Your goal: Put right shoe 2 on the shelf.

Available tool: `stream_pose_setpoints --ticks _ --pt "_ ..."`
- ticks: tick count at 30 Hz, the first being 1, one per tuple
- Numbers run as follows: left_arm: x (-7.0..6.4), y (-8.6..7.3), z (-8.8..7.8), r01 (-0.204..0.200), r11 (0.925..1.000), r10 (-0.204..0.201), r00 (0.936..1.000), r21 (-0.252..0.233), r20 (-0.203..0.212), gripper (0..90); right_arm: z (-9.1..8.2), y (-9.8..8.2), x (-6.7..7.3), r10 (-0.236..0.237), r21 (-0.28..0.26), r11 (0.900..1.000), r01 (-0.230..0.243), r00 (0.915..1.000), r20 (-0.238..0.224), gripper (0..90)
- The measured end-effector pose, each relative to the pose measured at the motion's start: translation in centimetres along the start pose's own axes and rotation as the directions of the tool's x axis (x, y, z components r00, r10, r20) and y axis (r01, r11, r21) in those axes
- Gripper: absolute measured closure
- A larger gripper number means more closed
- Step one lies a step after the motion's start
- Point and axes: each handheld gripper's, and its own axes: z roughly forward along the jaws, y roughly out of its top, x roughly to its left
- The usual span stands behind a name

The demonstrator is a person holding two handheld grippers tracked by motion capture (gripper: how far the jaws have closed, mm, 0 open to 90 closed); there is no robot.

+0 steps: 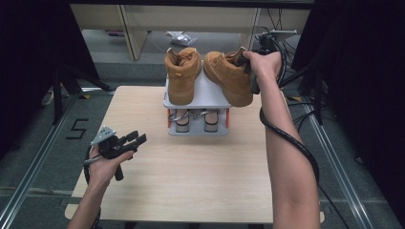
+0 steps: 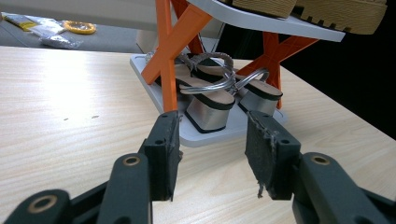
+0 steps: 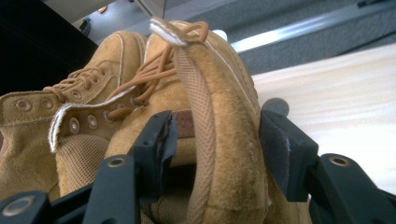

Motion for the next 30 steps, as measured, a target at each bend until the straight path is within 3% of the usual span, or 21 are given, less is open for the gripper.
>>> stream_pose_setpoints --ticks 8,10,11,20,22,24,25,26,30 --pt "0.1 0.1 -0.1 0.003 1.0000 -0.003 1.0000 -0.006 -0.002 54.0 -0.6 0.2 -0.1 -0.041 -0.062 0.997 0.038 0.9985 -0.038 43.4" --pt "0.1 0.0 -0.1 0.000 1.0000 0.000 1.0000 0.000 -0.002 53.9 -0.7 0.2 0.0 -0.029 -0.056 0.998 0.027 0.9989 -0.036 43.4" --pt "0.0 0.0 0.0 0.000 1.0000 0.000 1.0000 0.001 -0.001 53.9 -0.8 0.2 -0.2 -0.046 -0.065 0.997 0.043 0.9984 -0.032 43.4" --pt "0.0 0.0 -0.1 0.001 1.0000 -0.001 1.0000 -0.001 -0.003 53.9 -1.7 0.1 -0.4 -0.024 -0.108 0.994 0.017 0.9982 -0.055 42.9" --pt "0.0 -0.1 0.0 0.003 1.0000 -0.003 1.0000 0.000 -0.002 53.9 -2.1 0.1 -0.7 -0.039 -0.120 0.992 0.031 0.9974 -0.061 43.0" --pt "-0.1 -0.1 0.0 0.005 1.0000 -0.005 1.0000 -0.001 -0.003 53.7 -2.4 0.0 -0.9 -0.026 -0.131 0.991 0.016 0.9973 -0.068 43.1" --pt "-0.1 -0.1 0.0 0.005 1.0000 -0.005 1.0000 -0.003 -0.002 53.7 -2.8 0.0 -1.2 -0.045 -0.143 0.989 0.034 0.9964 -0.071 43.4" --pt "-0.1 -0.1 0.0 0.005 1.0000 -0.005 1.0000 -0.003 -0.002 53.7 -3.0 0.0 -1.2 -0.024 -0.141 0.990 0.013 0.9965 -0.080 43.6" --pt "-0.1 -0.1 0.0 0.000 1.0000 0.000 1.0000 0.001 -0.002 53.6 -3.7 0.0 -1.7 -0.026 -0.155 0.988 0.012 0.9960 -0.085 45.8"
